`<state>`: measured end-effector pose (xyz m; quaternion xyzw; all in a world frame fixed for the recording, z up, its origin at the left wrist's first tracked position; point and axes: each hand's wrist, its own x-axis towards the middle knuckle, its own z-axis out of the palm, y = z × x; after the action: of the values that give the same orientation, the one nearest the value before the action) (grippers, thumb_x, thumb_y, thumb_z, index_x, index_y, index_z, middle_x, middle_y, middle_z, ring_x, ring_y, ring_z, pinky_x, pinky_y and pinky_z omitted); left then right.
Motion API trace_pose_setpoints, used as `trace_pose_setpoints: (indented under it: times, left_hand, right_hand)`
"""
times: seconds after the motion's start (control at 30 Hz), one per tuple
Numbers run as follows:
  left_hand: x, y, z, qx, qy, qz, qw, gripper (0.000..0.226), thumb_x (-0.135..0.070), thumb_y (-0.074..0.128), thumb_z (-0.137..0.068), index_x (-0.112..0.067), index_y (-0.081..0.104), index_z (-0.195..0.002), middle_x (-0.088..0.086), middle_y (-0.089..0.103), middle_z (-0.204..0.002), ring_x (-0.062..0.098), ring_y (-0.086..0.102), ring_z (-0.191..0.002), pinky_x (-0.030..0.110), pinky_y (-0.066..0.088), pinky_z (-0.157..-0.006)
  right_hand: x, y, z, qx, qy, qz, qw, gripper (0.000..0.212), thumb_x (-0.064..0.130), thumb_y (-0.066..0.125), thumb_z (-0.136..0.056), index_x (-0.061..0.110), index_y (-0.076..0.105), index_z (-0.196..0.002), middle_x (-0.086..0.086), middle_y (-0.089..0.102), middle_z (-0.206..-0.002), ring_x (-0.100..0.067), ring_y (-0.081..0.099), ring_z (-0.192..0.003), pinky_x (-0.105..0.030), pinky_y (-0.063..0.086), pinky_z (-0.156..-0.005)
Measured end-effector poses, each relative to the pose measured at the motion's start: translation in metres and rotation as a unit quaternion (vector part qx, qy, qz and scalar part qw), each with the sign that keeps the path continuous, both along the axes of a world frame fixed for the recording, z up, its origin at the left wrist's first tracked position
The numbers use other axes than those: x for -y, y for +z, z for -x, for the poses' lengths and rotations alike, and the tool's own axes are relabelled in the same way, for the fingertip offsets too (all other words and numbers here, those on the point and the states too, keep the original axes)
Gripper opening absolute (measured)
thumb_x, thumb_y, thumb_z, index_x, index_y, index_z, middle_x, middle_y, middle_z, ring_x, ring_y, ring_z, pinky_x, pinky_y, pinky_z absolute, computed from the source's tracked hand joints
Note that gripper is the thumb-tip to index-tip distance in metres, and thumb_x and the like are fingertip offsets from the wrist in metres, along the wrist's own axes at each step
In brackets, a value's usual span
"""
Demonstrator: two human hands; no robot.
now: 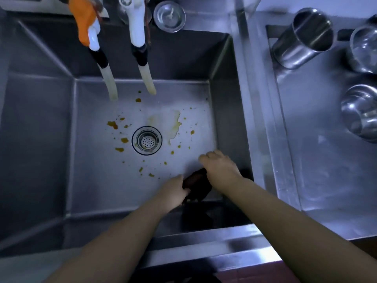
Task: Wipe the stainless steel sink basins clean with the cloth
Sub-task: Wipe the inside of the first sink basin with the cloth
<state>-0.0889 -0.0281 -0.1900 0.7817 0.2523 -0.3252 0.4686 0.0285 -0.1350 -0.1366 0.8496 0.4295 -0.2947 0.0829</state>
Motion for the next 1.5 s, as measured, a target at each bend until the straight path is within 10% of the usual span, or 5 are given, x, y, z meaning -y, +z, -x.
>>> trace_pose_setpoints:
  times: [0.33, 0.47, 0.8, 0.97, 1.5]
  left_hand:
    - [-0.09, -0.021, 0.026, -0.017, -0.043, -0.214, 0.976, 0.03, -0.023, 0.047, -0.093, -0.012, 0.048, -0.121, 0.01, 0.052, -0.119, 0.029, 0.053, -0.105, 0.036, 0.046, -0.083]
    - [-0.103, -0.029, 0.026, 0.008, -0.156, -0.261, 0.953, 0.039, -0.023, 0.048, -0.092, -0.016, 0.045, -0.13, 0.007, 0.049, -0.129, 0.026, 0.048, -0.115, 0.037, 0.043, -0.092]
    - [-0.11, -0.07, 0.003, 0.023, -0.236, -0.349, 0.907, 0.08, -0.04, 0.054, -0.089, -0.023, 0.006, -0.152, 0.008, 0.0, -0.16, 0.027, 0.0, -0.147, 0.05, 0.003, -0.115]
    - [-0.121, -0.102, 0.0, 0.13, -0.279, -0.381, 0.872, 0.101, -0.026, 0.092, -0.034, -0.007, 0.059, -0.128, 0.015, 0.056, -0.133, 0.034, 0.048, -0.128, 0.05, 0.014, -0.106]
    - [-0.123, -0.117, -0.004, 0.146, -0.311, -0.361, 0.867, 0.107, -0.023, 0.091, -0.026, -0.002, 0.059, -0.126, 0.012, 0.056, -0.133, 0.029, 0.051, -0.126, 0.048, 0.019, -0.105]
  right_hand:
    - [-0.01, -0.057, 0.014, -0.208, -0.249, 0.1, 0.941, 0.029, 0.012, 0.045, -0.094, 0.008, 0.046, -0.123, -0.016, 0.049, -0.128, -0.026, 0.054, -0.105, -0.032, 0.05, -0.084]
    - [-0.03, -0.093, 0.024, -0.279, -0.268, 0.132, 0.913, 0.076, 0.028, 0.045, -0.099, 0.01, -0.007, -0.151, -0.014, -0.012, -0.158, -0.033, 0.006, -0.145, -0.038, 0.018, -0.117]
    - [-0.058, -0.166, -0.041, 0.016, -0.318, -0.068, 0.945, 0.061, 0.031, 0.038, -0.099, 0.011, 0.012, -0.151, -0.005, -0.011, -0.16, -0.022, -0.013, -0.146, -0.035, -0.009, -0.116]
    - [-0.084, -0.19, -0.079, 0.097, -0.306, -0.088, 0.943, 0.068, 0.039, 0.033, -0.099, 0.012, 0.0, -0.152, -0.008, -0.011, -0.16, -0.022, -0.01, -0.147, -0.034, 0.001, -0.116]
    - [-0.155, -0.198, -0.161, 0.14, -0.143, -0.059, 0.978, 0.065, 0.043, 0.026, -0.098, 0.021, -0.002, -0.152, -0.01, -0.008, -0.16, -0.03, -0.01, -0.146, -0.048, -0.006, -0.116]
